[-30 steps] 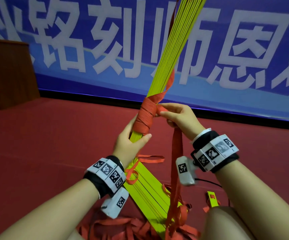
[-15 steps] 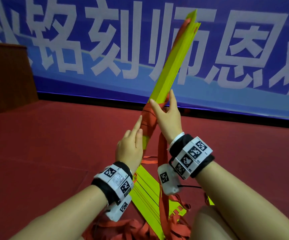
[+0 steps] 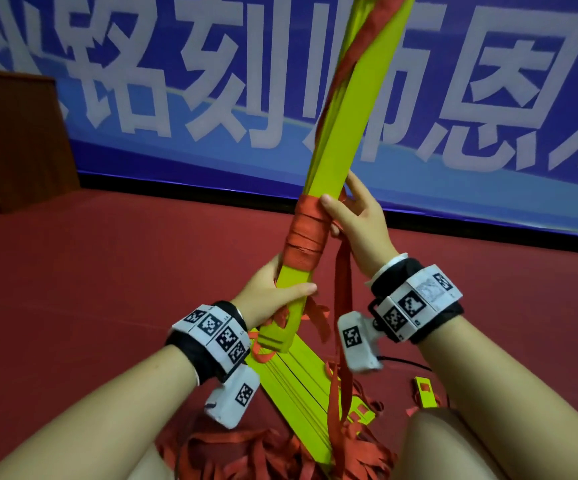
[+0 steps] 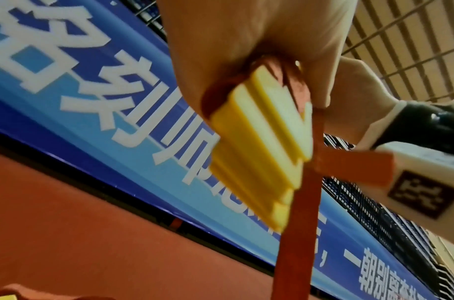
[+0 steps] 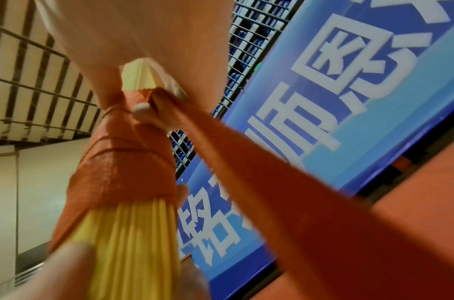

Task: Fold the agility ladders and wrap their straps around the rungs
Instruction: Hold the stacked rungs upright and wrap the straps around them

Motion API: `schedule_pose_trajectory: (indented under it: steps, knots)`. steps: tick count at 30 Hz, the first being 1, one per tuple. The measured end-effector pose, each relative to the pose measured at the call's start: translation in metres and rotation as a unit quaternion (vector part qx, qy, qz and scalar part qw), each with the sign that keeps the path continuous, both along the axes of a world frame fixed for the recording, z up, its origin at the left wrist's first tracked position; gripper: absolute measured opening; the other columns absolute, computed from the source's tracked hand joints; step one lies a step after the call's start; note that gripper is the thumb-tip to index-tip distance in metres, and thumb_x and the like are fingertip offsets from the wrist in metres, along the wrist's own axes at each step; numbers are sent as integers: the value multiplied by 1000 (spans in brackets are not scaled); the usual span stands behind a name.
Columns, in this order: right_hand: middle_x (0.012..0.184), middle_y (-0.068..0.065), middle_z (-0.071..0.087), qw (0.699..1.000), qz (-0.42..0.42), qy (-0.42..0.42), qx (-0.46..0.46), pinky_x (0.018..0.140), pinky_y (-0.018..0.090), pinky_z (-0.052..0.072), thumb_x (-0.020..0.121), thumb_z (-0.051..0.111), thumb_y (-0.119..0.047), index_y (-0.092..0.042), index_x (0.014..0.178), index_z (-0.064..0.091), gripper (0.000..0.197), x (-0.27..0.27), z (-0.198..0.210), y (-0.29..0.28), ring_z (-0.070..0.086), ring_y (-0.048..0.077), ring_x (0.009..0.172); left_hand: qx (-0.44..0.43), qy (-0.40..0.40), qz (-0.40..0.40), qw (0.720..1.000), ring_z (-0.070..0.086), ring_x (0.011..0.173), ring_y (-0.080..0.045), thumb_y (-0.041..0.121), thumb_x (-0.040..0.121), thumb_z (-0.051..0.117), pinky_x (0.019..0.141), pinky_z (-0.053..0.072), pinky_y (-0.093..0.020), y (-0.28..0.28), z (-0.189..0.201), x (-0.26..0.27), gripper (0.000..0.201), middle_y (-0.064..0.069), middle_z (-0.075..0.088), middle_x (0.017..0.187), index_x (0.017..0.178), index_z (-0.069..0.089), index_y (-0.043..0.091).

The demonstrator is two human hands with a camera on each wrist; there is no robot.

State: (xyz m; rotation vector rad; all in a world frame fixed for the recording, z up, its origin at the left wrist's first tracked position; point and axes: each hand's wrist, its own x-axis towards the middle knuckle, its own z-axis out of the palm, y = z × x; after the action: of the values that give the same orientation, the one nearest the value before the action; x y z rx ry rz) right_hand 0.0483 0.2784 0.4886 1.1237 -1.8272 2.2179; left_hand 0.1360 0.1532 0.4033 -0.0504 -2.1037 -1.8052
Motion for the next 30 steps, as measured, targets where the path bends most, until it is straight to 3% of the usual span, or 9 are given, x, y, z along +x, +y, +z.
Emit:
schedule_pose_trajectory:
  steps: [4, 6, 8, 14, 17, 21, 24, 27, 30]
  knots:
    - [65, 7, 46, 998, 11, 20, 65, 44, 18, 31, 91, 63, -13, -17, 139, 44, 52, 1, 9, 4, 34, 8, 47, 1, 37, 39, 999, 59, 65, -3, 10, 74, 80, 68, 50, -20, 2, -3, 0, 42, 5, 61, 78, 102, 54, 25]
    - [57, 1, 36, 997, 9, 24, 71, 42, 17, 26, 94, 58, -9, -17, 136, 47, 45, 0, 13, 7, 28, 8, 43, -49, 63, 76, 994, 58, 72, 10, 6, 78, 78, 73, 44, -10, 1, 0, 0, 49, 13, 61, 87, 117, 53, 22]
    - [53, -2, 35, 997, -3, 22, 73, 40, 16, 24, 94, 58, -9, -15, 135, 50, 42, 2, 16, 8, 25, 7, 41, -89, 67, 115, 987, 59, 81, 8, 11, 80, 77, 74, 40, -4, -1, 3, 0, 61, 18, 61, 93, 133, 49, 18]
    - [51, -22, 58, 988, -123, 43, 86, 50, 4, 36, 91, 64, -16, -11, 118, 63, 27, 11, 11, 4, 50, -7, 42, -178, 39, 240, 953, 66, 99, -27, 35, 78, 78, 84, 50, -34, 1, 6, 9, 78, 3, 70, 101, 144, 37, 38]
    - [71, -17, 61, 978, -162, 54, 118, 53, 6, 37, 92, 63, -27, -12, 128, 60, 39, 10, 5, -1, 51, -8, 46, -226, 37, 274, 934, 66, 94, -34, 41, 78, 77, 75, 50, -34, 1, 5, 11, 81, -3, 72, 99, 146, 33, 42]
    - [59, -8, 54, 977, -193, -13, 93, 55, 21, 40, 85, 67, -45, -24, 149, 30, 77, 14, 1, -9, 47, 1, 45, -342, 13, 292, 893, 64, 96, -36, 43, 85, 68, 67, 37, -32, 4, 6, 12, 85, -9, 70, 106, 152, 16, 40]
    - [54, -13, 52, 979, -204, -3, 15, 54, 27, 37, 86, 68, -36, -23, 143, 36, 67, 10, -1, -8, 43, 2, 43, -391, 30, 278, 877, 62, 102, -34, 52, 89, 57, 71, 42, -35, 10, 4, 14, 82, -6, 63, 121, 154, 8, 37]
    - [56, -19, 54, 983, -183, -10, -22, 57, 24, 38, 91, 63, -26, -22, 143, 38, 57, 2, -1, -3, 45, -1, 48, -334, 50, 213, 917, 62, 105, -29, 60, 82, 49, 80, 48, -36, 11, 3, 11, 79, -4, 63, 120, 151, 15, 43]
    - [59, -16, 56, 993, -116, -24, -32, 53, 16, 40, 95, 58, -21, -17, 144, 39, 53, 4, 3, 4, 45, 0, 50, -139, 42, 90, 985, 61, 103, -3, 52, 73, 63, 87, 46, -20, 11, 2, 7, 74, 11, 64, 114, 141, 36, 44]
